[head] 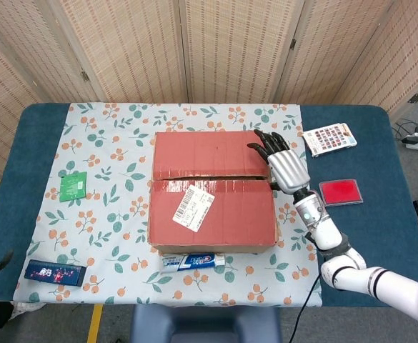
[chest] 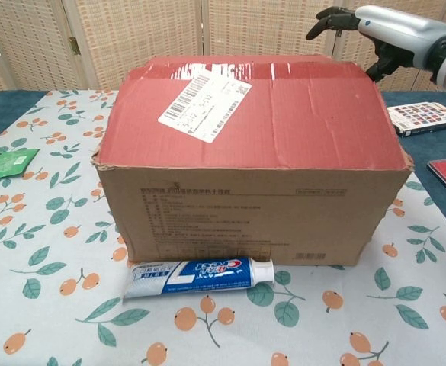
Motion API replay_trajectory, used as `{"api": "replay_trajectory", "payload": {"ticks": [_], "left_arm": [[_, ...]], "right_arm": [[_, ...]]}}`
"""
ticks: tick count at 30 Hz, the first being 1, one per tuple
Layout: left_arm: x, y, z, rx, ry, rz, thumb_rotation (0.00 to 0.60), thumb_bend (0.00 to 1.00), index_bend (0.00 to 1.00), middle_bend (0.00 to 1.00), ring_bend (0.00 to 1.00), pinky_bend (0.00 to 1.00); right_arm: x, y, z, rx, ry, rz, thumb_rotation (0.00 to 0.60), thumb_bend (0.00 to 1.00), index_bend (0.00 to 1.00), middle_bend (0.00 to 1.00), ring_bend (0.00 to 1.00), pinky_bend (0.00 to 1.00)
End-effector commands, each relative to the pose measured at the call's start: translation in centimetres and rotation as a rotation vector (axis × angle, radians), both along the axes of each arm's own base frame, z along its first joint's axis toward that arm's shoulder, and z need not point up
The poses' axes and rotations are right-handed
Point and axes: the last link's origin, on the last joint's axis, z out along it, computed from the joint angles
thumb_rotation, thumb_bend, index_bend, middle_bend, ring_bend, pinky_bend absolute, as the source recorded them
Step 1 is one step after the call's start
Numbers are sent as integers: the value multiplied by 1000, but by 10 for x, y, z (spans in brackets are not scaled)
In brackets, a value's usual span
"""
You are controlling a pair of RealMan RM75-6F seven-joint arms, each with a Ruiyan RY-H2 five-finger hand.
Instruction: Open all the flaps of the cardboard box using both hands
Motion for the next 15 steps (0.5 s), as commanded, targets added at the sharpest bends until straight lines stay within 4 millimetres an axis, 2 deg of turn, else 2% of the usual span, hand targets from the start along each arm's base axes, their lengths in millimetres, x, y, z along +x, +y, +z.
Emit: {"api": "replay_trajectory", "payload": {"ticks": [1, 11, 15], "left_arm": [[1, -2, 1, 2, -13, -6, 600, 271, 31, 54, 66, 64], [-1, -6, 6, 9, -35, -6, 600, 270, 31, 55, 68, 65], [-3, -5, 9, 17, -42, 1, 600, 271, 31, 55, 69, 66]], "right_arm": [[10, -10, -2, -18, -14, 7, 600, 340, 168, 33, 71, 0], [50, -40, 16, -85, -63, 38, 600, 340, 168, 33, 71, 0], [67, -60, 27, -126, -66, 29, 600, 341, 168, 33, 70, 0]]}}
